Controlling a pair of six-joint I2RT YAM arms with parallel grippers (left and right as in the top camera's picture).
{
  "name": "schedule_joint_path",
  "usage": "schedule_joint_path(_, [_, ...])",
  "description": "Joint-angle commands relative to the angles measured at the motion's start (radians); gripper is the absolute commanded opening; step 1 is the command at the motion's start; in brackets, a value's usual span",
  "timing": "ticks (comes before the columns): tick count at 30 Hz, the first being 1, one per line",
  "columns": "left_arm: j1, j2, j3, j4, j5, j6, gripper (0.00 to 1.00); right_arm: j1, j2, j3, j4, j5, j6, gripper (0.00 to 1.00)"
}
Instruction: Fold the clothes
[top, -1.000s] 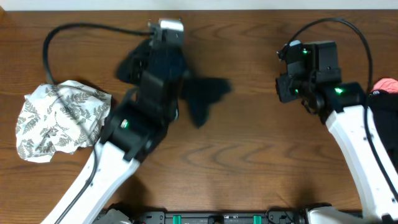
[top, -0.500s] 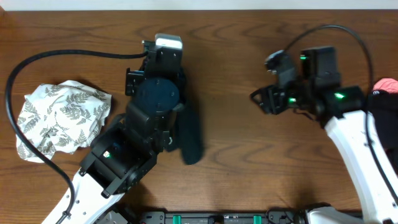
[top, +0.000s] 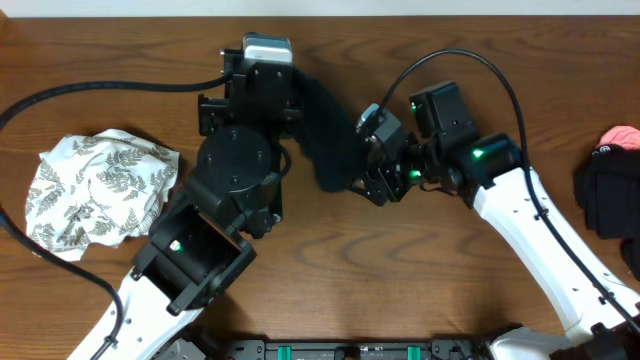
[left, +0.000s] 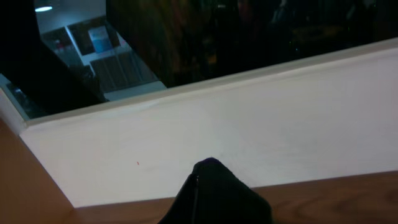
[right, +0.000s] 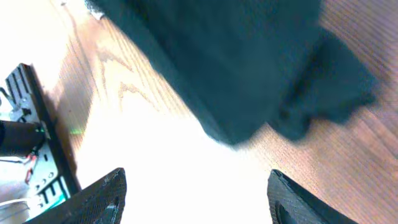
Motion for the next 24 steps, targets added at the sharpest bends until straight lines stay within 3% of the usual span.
schedule_joint_path(1, [-0.001, 0.01, 0.031, 0.042, -0.019, 0.033, 0.06, 0.044, 0.001, -0.005, 0.02, 0.063, -0.014, 0.71])
schedule_joint_path(10, [-0.001, 0.03, 0.031, 0.155, -0.025, 0.119, 0.06, 0.144, 0.034, -0.006, 0.091, 0.101, 0.017, 0.73])
schedule_joint_path(16, [-0.001, 0.053, 0.031, 0.241, -0.126, 0.186, 0.06, 0.167, 0.034, -0.006, 0.091, 0.1, 0.019, 0.73])
schedule_joint_path(24, [-0.001, 0.078, 0.031, 0.301, -0.229, 0.188, 0.06, 0.171, 0.034, -0.006, 0.092, 0.097, 0.019, 0.73])
